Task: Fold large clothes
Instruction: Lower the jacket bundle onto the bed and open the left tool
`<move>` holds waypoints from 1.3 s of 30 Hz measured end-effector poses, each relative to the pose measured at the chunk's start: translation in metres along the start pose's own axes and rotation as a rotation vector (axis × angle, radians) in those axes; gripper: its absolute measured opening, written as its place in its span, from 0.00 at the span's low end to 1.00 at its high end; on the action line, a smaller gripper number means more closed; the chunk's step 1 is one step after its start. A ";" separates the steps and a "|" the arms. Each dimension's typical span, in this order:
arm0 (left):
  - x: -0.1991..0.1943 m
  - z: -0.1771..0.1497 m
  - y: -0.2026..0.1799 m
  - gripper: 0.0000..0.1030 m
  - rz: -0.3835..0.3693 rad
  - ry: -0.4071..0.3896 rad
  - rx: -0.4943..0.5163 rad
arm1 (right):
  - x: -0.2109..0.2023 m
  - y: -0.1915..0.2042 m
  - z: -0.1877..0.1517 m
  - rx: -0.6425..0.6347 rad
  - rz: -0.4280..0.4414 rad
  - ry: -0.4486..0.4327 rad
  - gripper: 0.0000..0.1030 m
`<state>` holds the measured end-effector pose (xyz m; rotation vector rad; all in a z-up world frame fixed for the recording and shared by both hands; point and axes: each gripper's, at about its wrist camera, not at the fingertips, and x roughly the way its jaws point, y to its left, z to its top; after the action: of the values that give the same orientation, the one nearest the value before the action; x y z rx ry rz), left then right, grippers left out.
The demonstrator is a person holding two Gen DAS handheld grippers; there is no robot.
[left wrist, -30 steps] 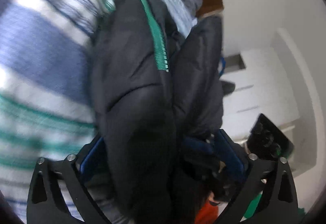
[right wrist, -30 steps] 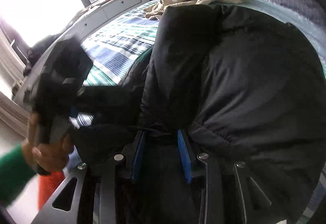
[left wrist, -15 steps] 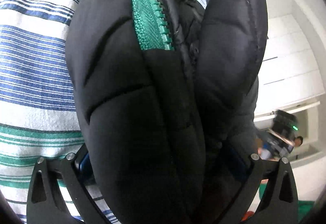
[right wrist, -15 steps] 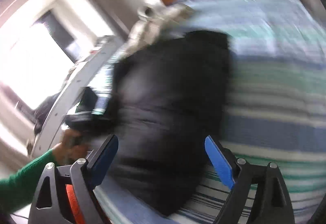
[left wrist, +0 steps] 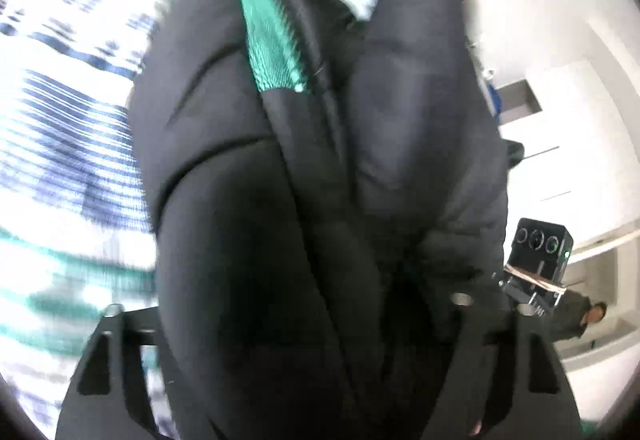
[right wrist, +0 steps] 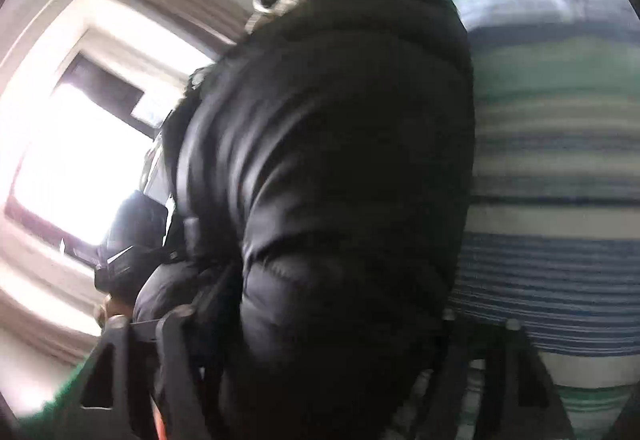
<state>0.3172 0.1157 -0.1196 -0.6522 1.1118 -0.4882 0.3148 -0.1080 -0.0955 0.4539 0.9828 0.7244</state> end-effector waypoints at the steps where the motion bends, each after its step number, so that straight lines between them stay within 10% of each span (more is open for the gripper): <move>1: -0.009 -0.007 -0.011 0.65 -0.003 -0.026 0.025 | -0.003 0.007 -0.001 -0.038 0.001 -0.016 0.61; 12: -0.043 0.076 -0.113 0.65 0.013 -0.207 0.198 | -0.055 0.042 0.074 -0.224 0.128 -0.244 0.61; 17: 0.010 0.125 -0.118 0.70 0.073 -0.201 0.195 | -0.036 -0.013 0.126 -0.145 0.123 -0.235 0.61; 21: 0.089 0.127 -0.078 0.95 0.172 -0.065 0.101 | 0.006 -0.091 0.127 0.086 0.060 -0.087 0.75; 25: 0.087 0.107 -0.074 0.99 0.082 -0.079 0.058 | -0.005 -0.136 0.095 0.227 0.041 -0.118 0.94; 29: 0.046 0.076 -0.117 0.99 0.266 -0.188 0.248 | -0.051 -0.121 0.072 0.154 -0.084 -0.200 0.94; 35: -0.014 0.001 -0.186 0.99 0.603 -0.471 0.443 | -0.122 -0.033 0.037 -0.124 -0.562 -0.302 0.99; 39: -0.027 -0.058 -0.190 1.00 0.639 -0.510 0.464 | -0.144 0.008 0.018 -0.204 -0.729 -0.340 0.99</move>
<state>0.2459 -0.0161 0.0132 0.0135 0.6306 -0.0080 0.2767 -0.2082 0.0029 0.0167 0.6698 0.0762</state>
